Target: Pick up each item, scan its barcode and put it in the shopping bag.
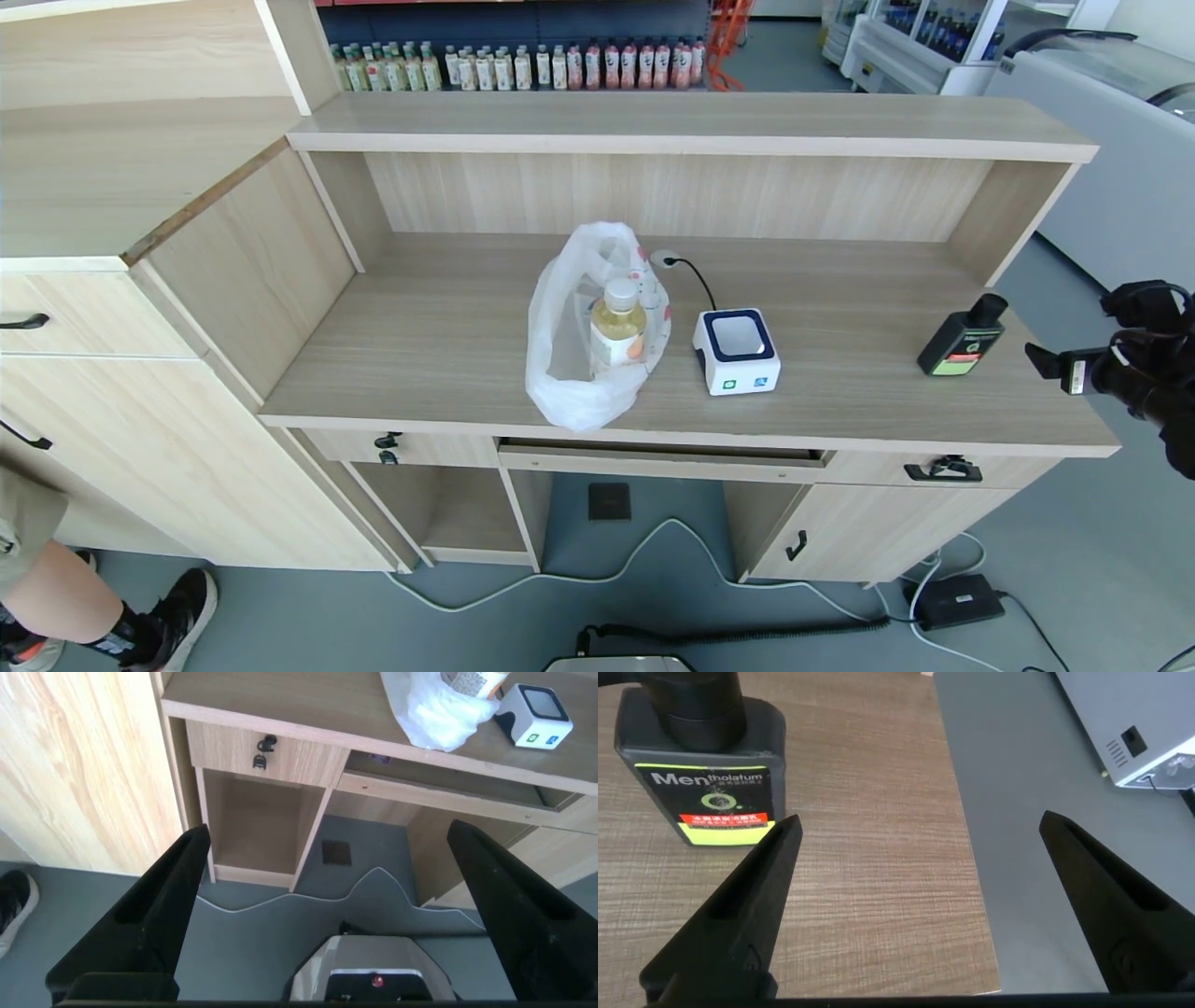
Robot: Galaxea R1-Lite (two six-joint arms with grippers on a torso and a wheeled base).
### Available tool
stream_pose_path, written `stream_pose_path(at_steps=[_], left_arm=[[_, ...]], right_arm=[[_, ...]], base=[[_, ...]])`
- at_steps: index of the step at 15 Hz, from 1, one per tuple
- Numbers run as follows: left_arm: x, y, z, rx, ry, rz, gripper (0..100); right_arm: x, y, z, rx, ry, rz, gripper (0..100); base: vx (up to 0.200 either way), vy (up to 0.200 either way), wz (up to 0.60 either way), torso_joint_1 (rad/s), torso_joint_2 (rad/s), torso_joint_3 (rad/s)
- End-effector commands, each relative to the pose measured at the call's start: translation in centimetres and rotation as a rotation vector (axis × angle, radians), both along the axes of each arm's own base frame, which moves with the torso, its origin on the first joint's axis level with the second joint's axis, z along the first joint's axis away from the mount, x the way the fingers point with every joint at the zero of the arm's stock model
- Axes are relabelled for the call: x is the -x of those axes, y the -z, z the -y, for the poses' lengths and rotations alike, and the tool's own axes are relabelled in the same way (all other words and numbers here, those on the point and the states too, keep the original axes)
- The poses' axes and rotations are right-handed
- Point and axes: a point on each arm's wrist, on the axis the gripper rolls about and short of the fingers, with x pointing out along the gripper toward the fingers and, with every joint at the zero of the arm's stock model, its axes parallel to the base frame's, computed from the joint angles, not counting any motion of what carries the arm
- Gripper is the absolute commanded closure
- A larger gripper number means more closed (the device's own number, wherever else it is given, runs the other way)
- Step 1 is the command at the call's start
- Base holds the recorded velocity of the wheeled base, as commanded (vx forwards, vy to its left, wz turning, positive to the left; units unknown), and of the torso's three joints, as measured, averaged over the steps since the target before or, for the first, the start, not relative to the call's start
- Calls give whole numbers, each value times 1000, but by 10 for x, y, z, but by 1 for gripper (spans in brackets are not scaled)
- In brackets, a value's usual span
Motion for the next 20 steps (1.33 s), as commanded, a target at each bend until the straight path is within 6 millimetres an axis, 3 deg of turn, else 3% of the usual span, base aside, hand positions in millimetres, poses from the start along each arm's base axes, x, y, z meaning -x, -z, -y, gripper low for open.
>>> stream_pose_path(at_steps=[1,9,20], left_arm=[[0,0,0,0,0,1,0],[0,0,0,0,0,1,0],[0,0,0,0,0,1,0]], right_arm=[[-4,4,-4,-3,-13,-5,0],[-20,12,-10,-2,-40,-3,0],[-48,18,-34,5,-115,17,0]], base=[[0,0,0,0,0,0],[0,0,0,0,0,0],[0,0,0,0,0,0]])
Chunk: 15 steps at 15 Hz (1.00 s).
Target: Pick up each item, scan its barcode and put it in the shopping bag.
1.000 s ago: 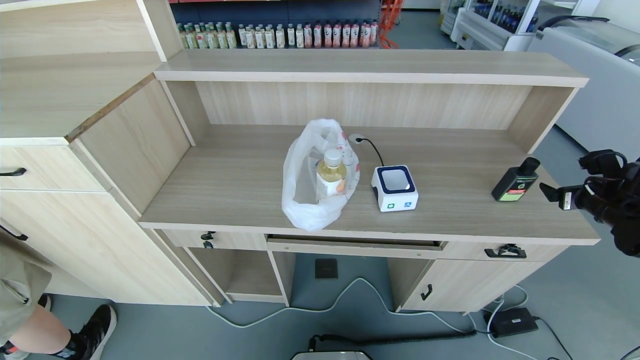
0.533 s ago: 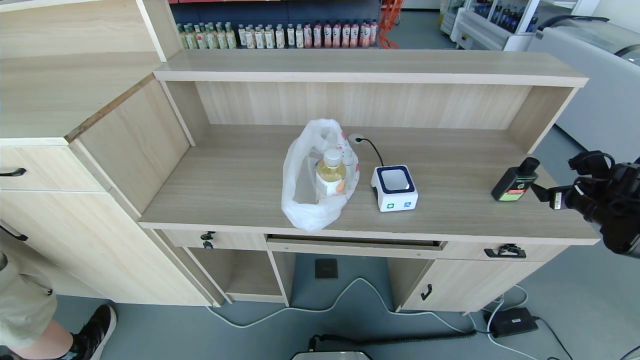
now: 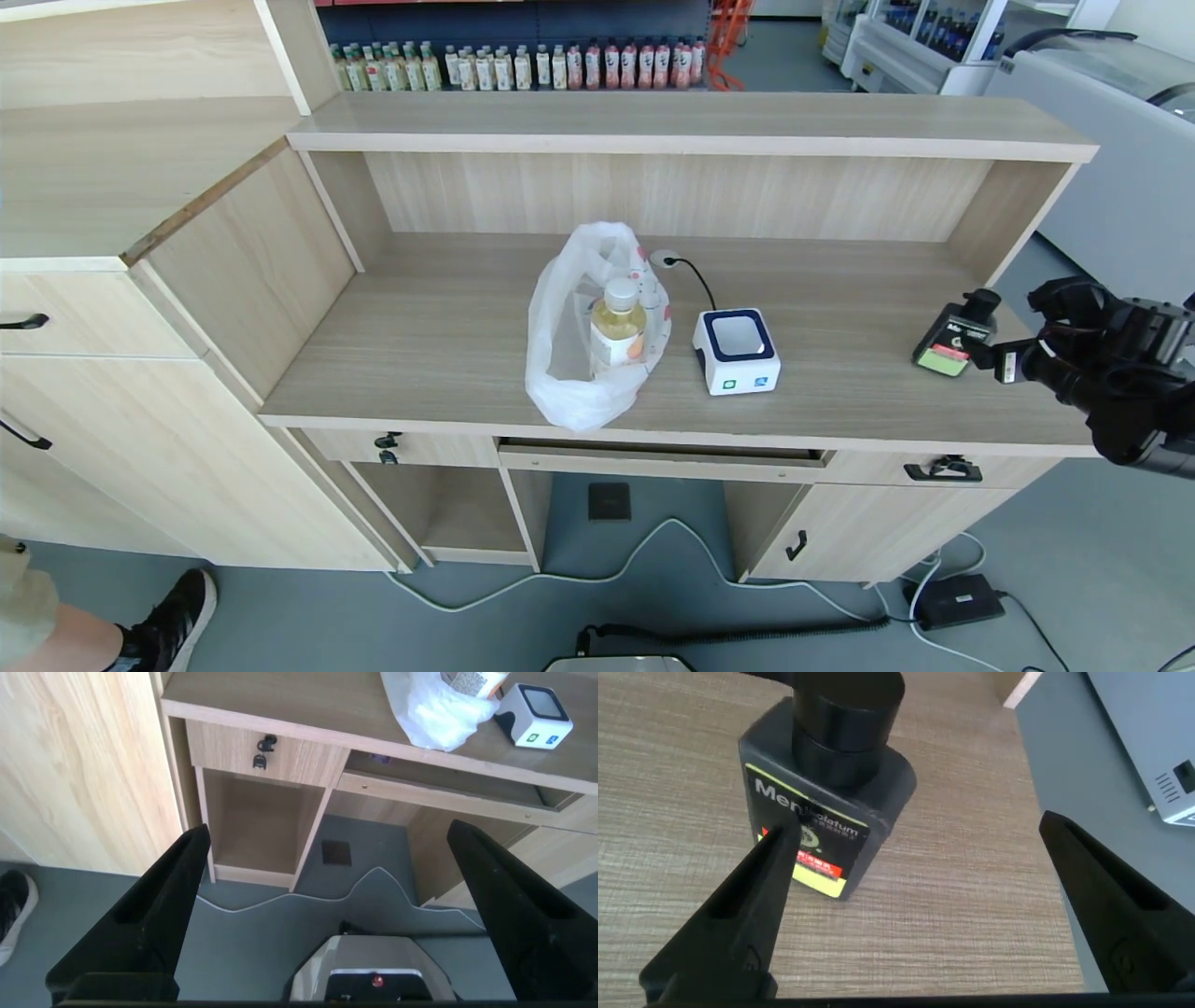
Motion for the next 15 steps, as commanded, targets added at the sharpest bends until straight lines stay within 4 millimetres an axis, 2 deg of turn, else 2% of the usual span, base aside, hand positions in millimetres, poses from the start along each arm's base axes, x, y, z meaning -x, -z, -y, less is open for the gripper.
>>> stream_pose_path(at_steps=[1,11,15], left_arm=[[0,0,0,0,0,1,0],[0,0,0,0,0,1,0],[0,0,0,0,0,1,0]], right_arm=[[-5,4,-6,-3,-18,-2,0],[-35,18,-29,-20,-90,18,0],[-43,24,-29,-23,-95,11,0]], base=[[0,0,0,0,0,0],[0,0,0,0,0,0],[0,0,0,0,0,0]])
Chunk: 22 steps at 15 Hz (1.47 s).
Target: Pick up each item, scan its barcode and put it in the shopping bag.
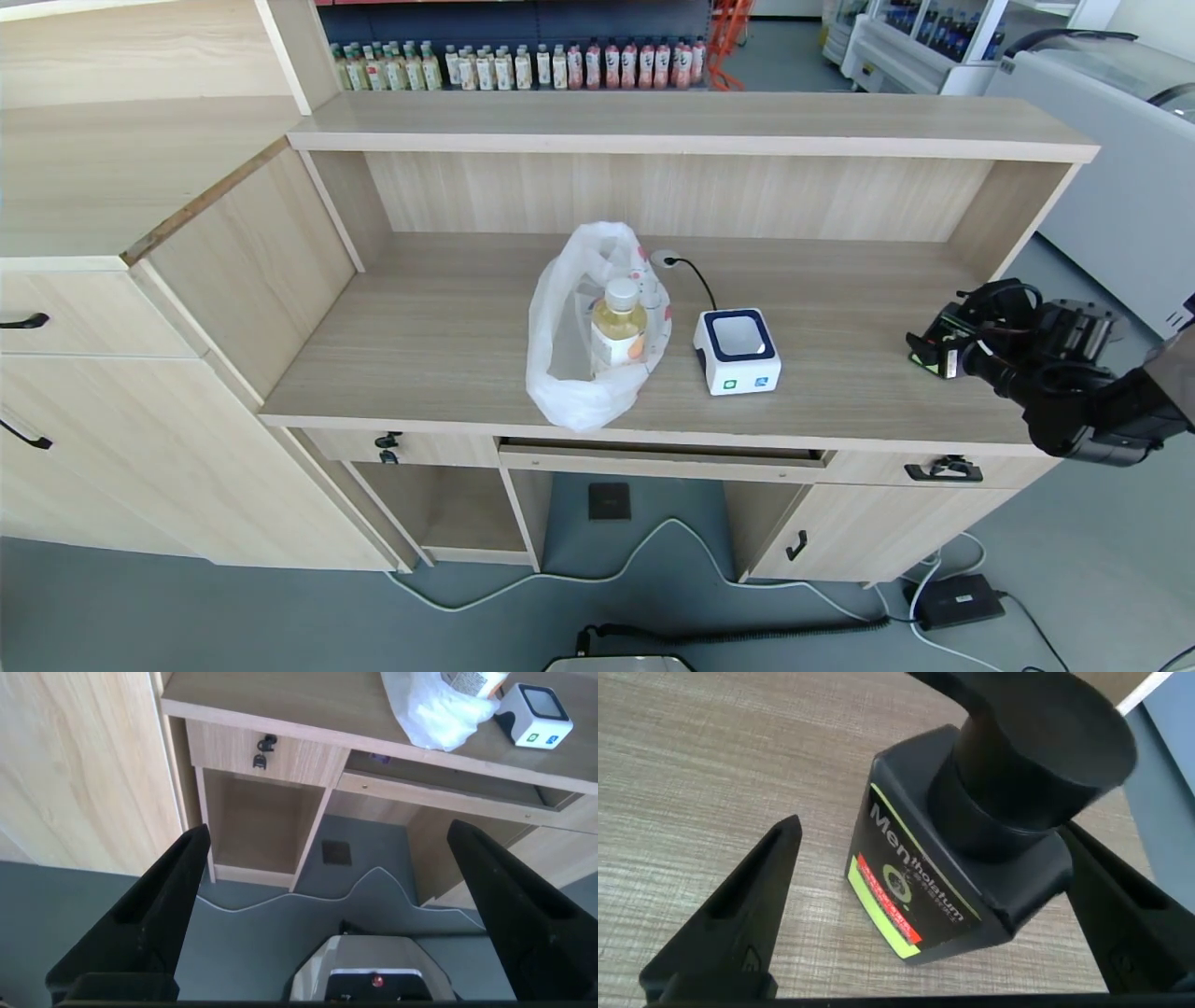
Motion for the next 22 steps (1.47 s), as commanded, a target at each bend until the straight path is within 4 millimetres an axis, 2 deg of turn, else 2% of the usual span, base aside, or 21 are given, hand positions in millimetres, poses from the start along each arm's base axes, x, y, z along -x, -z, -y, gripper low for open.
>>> stream_pose_path(at_steps=[1,9,10,12,13,14,15,16,17,18,19,20,21,22], left_arm=[[0,0,0,0,0,1,0],[0,0,0,0,0,1,0],[0,0,0,0,0,1,0],[0,0,0,0,0,1,0],[0,0,0,0,0,1,0],[0,0,0,0,0,1,0],[0,0,0,0,0,1,0],[0,0,0,0,0,1,0],[0,0,0,0,0,1,0],[0,0,0,0,0,1,0],[0,0,0,0,0,1,0],[0,0,0,0,0,1,0],[0,0,0,0,0,1,0],[0,0,0,0,0,1,0]], right_arm=[[-4,8,1,-2,1,-10,100],[-12,9,-4,9,-13,7,100],[-11,5,-5,15,-14,17,100],[-4,-21,-5,76,-10,57,100],[6,-42,-4,130,-1,83,100],[24,-62,-1,193,16,92,100],[51,-82,-2,261,32,90,100],[87,-99,-7,323,45,75,100],[109,-107,-13,359,41,71,100],[152,-123,-28,445,-12,85,100],[176,-131,-41,532,-78,110,100],[184,-133,-48,592,-115,125,100],[194,-139,-78,783,-278,210,100],[198,-147,-99,905,-367,303,100]], base=[[0,0,0,0,0,0],[0,0,0,0,0,0],[0,0,0,0,0,0],[0,0,0,0,0,0],[0,0,0,0,0,0],[0,0,0,0,0,0],[0,0,0,0,0,0],[0,0,0,0,0,0],[0,0,0,0,0,0],[0,0,0,0,0,0],[0,0,0,0,0,0],[0,0,0,0,0,0],[0,0,0,0,0,0],[0,0,0,0,0,0]])
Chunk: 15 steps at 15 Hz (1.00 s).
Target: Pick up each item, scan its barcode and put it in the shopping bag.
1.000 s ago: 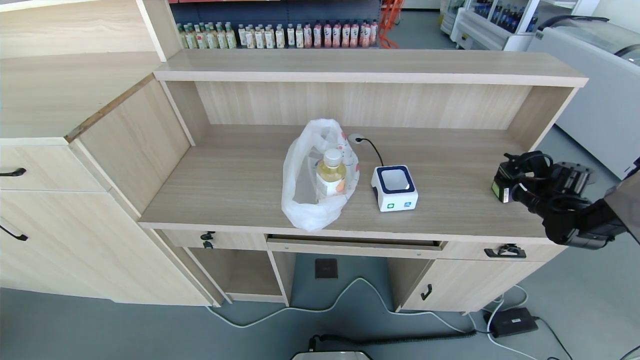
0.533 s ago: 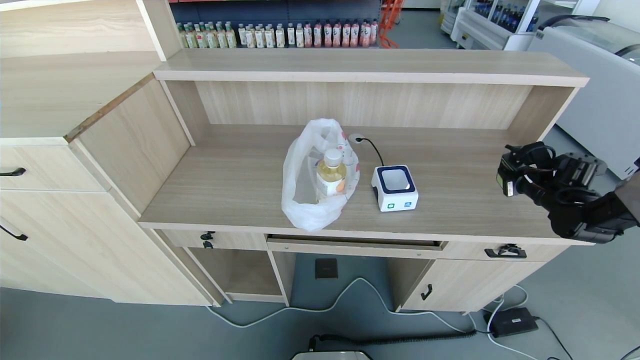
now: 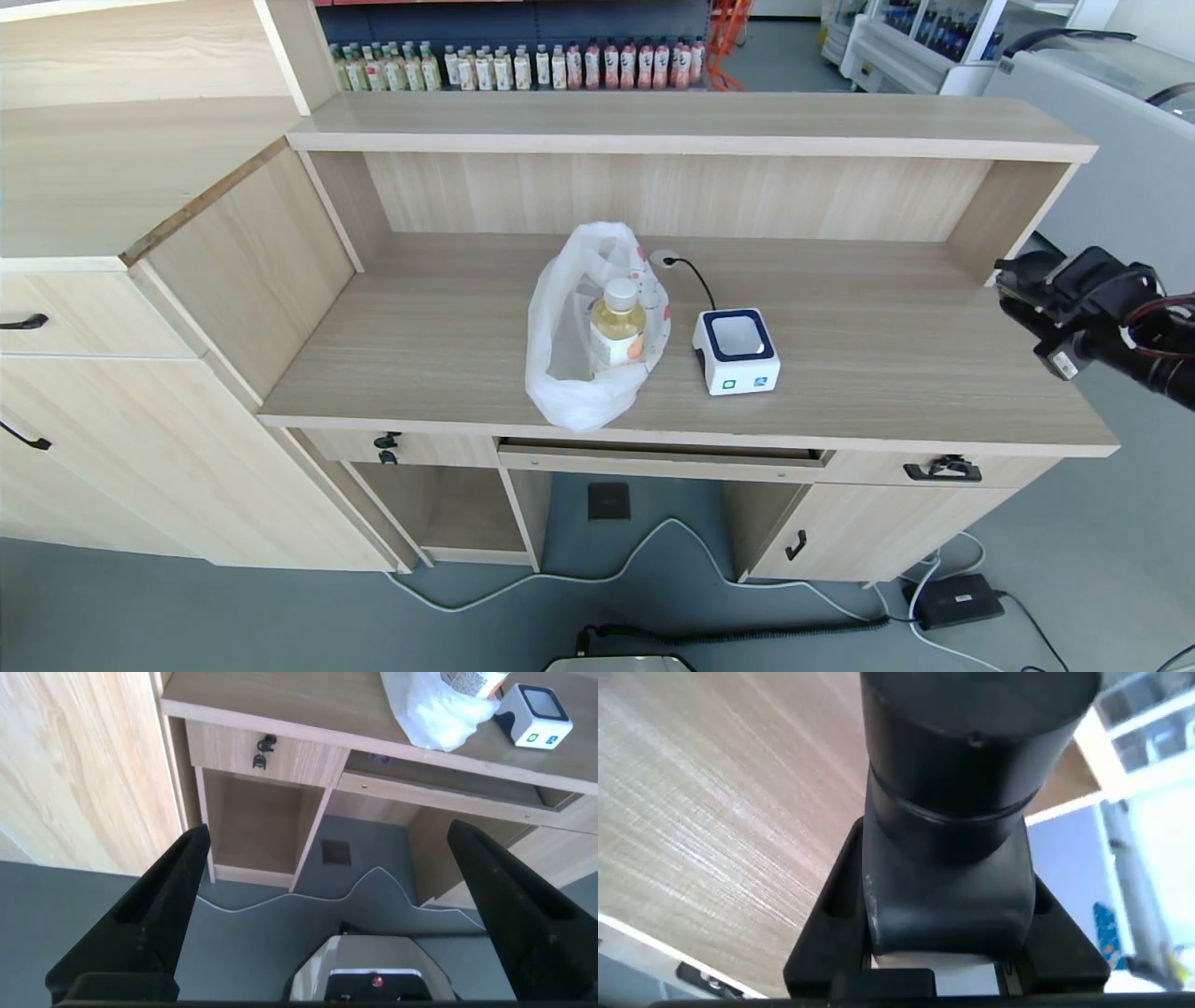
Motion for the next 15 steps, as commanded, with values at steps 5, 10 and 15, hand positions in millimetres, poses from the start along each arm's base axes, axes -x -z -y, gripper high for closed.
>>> stream_pose_path(at_steps=[5,10,15], left_arm=[[0,0,0,0,0,1,0],[0,0,0,0,0,1,0],[0,0,0,0,0,1,0]], right_arm=[[82,-22,-118,715,-436,394,100],[124,-29,-194,980,-671,912,100],[136,-27,-201,1048,-829,1224,100]], base=[[0,0,0,0,0,0],[0,0,0,0,0,0],[0,0,0,0,0,0]])
